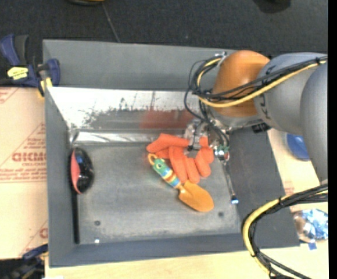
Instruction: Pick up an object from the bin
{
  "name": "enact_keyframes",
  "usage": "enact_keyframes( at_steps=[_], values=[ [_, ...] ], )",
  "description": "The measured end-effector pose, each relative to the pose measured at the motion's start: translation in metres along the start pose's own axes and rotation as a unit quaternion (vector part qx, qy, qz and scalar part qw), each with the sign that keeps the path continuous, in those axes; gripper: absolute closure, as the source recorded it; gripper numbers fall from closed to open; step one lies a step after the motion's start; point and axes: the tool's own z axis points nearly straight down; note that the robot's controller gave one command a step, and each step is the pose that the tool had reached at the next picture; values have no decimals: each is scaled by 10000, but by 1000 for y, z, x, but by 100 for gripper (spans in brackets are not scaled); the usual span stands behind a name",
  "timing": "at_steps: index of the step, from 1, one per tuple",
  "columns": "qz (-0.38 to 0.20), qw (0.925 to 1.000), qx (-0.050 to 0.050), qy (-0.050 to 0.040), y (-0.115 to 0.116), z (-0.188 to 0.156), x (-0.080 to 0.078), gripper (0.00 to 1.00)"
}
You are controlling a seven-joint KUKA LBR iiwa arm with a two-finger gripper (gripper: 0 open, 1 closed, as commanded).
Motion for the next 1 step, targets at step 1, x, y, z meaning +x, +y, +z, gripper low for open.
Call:
enact_keyframes(
  at_steps=[1],
  values=[
    [-535,9985,4,-73,0,26,-12,100]
  ],
)
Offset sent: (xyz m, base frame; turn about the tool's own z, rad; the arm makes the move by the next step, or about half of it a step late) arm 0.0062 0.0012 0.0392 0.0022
